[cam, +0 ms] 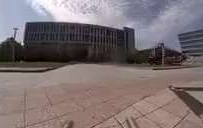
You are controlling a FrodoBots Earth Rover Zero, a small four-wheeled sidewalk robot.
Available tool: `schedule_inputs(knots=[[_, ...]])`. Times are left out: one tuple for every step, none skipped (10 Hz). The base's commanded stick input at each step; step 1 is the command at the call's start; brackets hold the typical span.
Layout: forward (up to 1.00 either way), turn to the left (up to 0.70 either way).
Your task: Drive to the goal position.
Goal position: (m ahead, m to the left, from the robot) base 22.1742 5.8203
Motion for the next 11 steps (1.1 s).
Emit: schedule_inputs(knots=[[0.7,0.0],[0.7,0.0],[0.7,0.0],[0.7,0.0],[0.7,0.0],[0.7,0.0],[0.7,0.0],[0.7,0.0],[0.7,0.0],[0.7,0.03],[0.7,0.2]])
